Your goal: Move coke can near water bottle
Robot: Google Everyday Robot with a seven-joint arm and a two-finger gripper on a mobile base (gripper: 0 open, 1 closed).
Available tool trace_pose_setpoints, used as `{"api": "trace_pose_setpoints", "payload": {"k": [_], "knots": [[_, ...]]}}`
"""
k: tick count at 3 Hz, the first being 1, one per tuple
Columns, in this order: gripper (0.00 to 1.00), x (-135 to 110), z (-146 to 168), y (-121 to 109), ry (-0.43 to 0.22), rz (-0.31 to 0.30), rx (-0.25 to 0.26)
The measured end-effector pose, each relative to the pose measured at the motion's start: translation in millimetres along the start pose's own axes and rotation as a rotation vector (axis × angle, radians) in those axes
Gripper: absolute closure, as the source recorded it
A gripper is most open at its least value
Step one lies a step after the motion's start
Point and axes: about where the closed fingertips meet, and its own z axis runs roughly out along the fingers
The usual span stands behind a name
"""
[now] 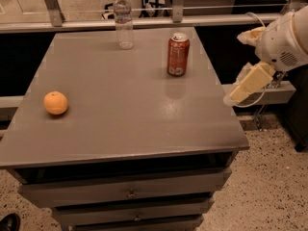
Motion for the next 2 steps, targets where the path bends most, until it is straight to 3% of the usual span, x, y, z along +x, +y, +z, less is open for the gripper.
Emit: {"api": "trace_pose_setpoints", "payload": {"k": [2], "knots": [[0.00, -27, 66, -55, -0.251, 0.094, 0.018]]}}
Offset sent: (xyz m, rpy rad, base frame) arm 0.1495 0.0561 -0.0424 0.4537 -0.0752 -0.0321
